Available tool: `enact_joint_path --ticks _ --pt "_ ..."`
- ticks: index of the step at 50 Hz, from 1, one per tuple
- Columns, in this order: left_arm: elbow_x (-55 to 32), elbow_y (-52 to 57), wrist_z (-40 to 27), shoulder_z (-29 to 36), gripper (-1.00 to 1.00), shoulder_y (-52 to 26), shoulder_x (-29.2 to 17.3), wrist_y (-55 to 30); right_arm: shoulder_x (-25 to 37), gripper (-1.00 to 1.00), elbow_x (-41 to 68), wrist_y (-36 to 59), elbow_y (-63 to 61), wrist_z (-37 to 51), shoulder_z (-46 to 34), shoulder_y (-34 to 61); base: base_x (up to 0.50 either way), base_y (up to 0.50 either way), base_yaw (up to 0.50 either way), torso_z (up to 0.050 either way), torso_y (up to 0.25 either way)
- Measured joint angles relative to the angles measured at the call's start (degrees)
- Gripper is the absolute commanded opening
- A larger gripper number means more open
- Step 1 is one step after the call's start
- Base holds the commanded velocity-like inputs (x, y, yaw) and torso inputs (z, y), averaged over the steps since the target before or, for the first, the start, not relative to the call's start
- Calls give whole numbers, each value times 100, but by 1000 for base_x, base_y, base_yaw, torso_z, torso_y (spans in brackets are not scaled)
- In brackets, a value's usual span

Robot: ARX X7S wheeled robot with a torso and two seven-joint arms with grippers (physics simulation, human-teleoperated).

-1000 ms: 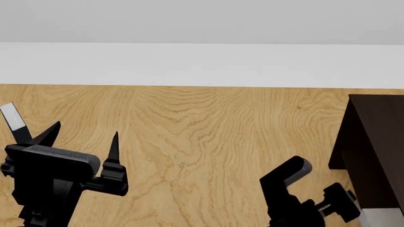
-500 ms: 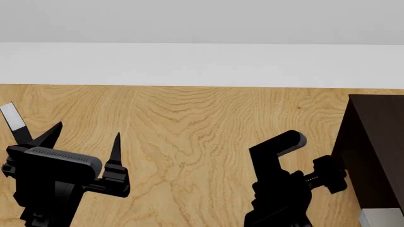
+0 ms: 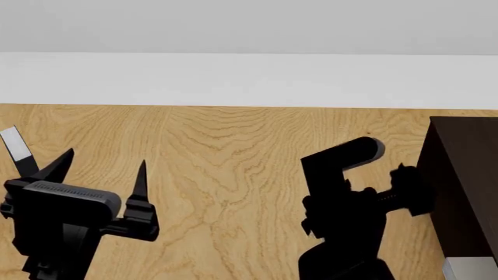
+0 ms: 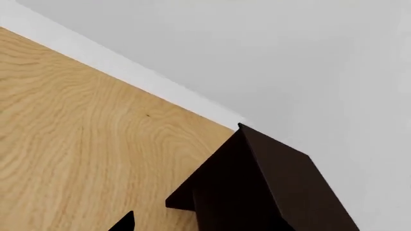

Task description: Pick up the book on the right and place it on the cabinet shelf.

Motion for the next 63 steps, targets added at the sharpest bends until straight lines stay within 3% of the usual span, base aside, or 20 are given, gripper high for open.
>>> enact_joint_path --ticks 63 --pt "-236 451 -152 -259 100 204 -80 469 387 100 -111 1555 -3430 353 -139 -345 0 0 0 0 0"
